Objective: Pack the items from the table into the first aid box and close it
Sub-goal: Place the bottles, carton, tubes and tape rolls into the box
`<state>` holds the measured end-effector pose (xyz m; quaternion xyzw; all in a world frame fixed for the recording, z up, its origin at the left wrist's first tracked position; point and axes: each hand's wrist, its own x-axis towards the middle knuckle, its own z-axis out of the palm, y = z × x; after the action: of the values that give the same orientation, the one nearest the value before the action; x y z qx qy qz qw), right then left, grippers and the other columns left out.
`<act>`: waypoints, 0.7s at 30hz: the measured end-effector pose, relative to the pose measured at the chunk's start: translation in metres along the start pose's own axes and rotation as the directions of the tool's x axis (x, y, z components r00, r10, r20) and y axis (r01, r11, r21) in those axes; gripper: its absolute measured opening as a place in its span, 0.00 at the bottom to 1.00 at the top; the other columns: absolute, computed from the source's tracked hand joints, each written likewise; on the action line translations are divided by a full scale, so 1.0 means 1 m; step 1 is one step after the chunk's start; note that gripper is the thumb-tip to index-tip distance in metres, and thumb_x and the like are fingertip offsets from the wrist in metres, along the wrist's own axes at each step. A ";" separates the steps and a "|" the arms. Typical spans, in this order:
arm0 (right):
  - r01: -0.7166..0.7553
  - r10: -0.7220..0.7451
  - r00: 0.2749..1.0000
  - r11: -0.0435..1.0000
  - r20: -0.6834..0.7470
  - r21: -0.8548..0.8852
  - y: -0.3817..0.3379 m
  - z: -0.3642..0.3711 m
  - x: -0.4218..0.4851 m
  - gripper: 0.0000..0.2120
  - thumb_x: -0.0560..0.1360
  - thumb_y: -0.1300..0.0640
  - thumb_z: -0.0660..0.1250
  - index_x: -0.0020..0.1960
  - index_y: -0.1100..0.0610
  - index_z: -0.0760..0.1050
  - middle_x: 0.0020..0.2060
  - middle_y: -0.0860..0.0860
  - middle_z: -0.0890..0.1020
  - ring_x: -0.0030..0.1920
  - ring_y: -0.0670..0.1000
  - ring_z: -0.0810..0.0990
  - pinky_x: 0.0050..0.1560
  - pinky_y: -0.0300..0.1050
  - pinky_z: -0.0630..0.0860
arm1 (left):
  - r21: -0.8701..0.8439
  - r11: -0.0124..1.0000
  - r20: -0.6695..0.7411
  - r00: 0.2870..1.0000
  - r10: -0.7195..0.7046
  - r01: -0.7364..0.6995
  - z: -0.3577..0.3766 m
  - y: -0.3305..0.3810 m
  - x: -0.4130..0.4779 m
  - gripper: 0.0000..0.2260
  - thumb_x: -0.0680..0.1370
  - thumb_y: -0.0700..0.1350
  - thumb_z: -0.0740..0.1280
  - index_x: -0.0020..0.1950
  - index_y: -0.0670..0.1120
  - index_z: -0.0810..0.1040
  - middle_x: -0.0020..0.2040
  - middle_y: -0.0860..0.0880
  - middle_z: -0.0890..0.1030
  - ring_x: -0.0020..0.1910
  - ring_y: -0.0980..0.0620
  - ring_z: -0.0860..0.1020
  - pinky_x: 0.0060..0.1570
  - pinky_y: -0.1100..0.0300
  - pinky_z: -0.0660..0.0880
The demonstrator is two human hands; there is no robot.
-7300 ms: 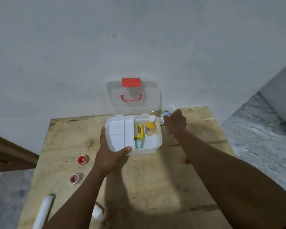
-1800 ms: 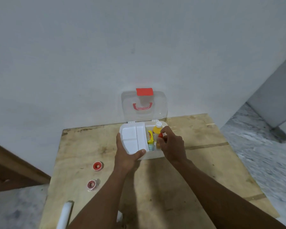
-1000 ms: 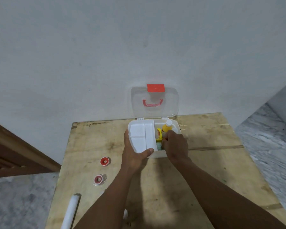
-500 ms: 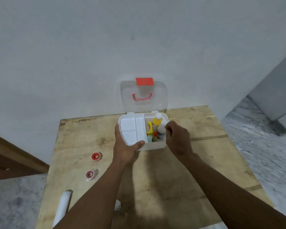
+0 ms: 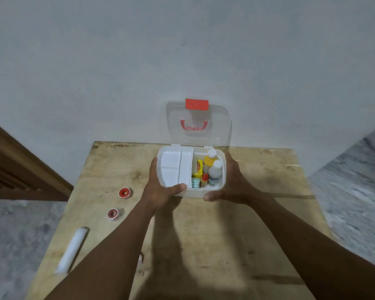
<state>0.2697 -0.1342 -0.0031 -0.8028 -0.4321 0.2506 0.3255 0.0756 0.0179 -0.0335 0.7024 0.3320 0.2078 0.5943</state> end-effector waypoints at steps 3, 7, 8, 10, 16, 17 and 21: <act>-0.065 0.065 0.998 0.998 0.017 0.010 0.019 0.015 0.009 0.70 0.45 0.27 0.79 0.77 0.47 0.49 0.71 0.49 0.67 0.71 0.55 0.69 0.66 0.61 0.73 | -0.019 1.000 -0.005 1.000 -0.016 0.016 -0.001 0.003 -0.001 0.40 0.65 0.43 0.82 0.71 0.50 0.64 0.65 0.51 0.73 0.65 0.51 0.74 0.58 0.42 0.79; -0.053 0.053 0.999 0.998 -0.003 0.037 0.020 0.018 0.009 0.71 0.46 0.25 0.76 0.78 0.49 0.46 0.74 0.48 0.63 0.73 0.53 0.66 0.68 0.60 0.71 | -0.030 0.999 -0.034 0.999 -0.031 0.030 0.006 0.011 -0.006 0.40 0.66 0.41 0.81 0.72 0.51 0.64 0.66 0.51 0.73 0.65 0.52 0.74 0.58 0.47 0.79; -0.054 0.054 0.999 0.998 -0.004 0.034 0.019 0.018 0.009 0.71 0.46 0.24 0.76 0.77 0.48 0.46 0.74 0.48 0.62 0.73 0.53 0.66 0.69 0.59 0.71 | -0.028 0.999 -0.030 0.999 -0.036 0.035 0.006 0.012 -0.006 0.40 0.66 0.41 0.81 0.72 0.50 0.64 0.66 0.50 0.73 0.65 0.51 0.74 0.58 0.48 0.79; -0.042 0.043 0.999 0.999 -0.014 0.034 0.018 0.019 0.006 0.70 0.47 0.24 0.75 0.78 0.49 0.45 0.75 0.48 0.61 0.73 0.53 0.66 0.69 0.57 0.70 | -0.015 0.998 -0.028 0.998 -0.059 0.059 0.007 0.015 -0.008 0.38 0.67 0.41 0.81 0.71 0.50 0.65 0.65 0.50 0.74 0.65 0.50 0.74 0.58 0.48 0.79; -0.057 0.057 0.998 0.998 -0.036 0.018 0.017 0.021 0.001 0.69 0.50 0.25 0.74 0.78 0.46 0.41 0.77 0.47 0.57 0.74 0.53 0.64 0.70 0.56 0.69 | 0.143 0.970 -0.285 0.947 -0.151 0.197 0.031 0.035 -0.037 0.48 0.64 0.56 0.75 0.80 0.52 0.57 0.64 0.61 0.69 0.62 0.58 0.69 0.58 0.59 0.70; -0.058 0.059 0.998 0.998 -0.036 0.013 0.016 0.020 0.001 0.69 0.49 0.24 0.74 0.77 0.46 0.41 0.77 0.48 0.57 0.75 0.54 0.64 0.70 0.58 0.70 | 0.174 0.964 -0.347 0.928 -0.133 0.203 0.036 0.038 -0.046 0.47 0.66 0.57 0.75 0.80 0.51 0.57 0.63 0.60 0.70 0.61 0.58 0.69 0.56 0.61 0.68; -0.069 0.069 0.997 0.998 -0.021 0.001 0.020 0.020 0.003 0.69 0.48 0.22 0.72 0.76 0.44 0.40 0.77 0.49 0.56 0.76 0.56 0.61 0.70 0.63 0.67 | 0.275 0.910 -0.517 0.846 -0.131 0.309 0.049 0.022 -0.087 0.37 0.76 0.54 0.72 0.80 0.48 0.60 0.74 0.47 0.70 0.71 0.47 0.70 0.64 0.56 0.68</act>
<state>0.2683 -0.1337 -0.0314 -0.8197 -0.4009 0.2531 0.3213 0.0539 -0.0797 -0.0133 0.6773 0.5819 0.2454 0.3775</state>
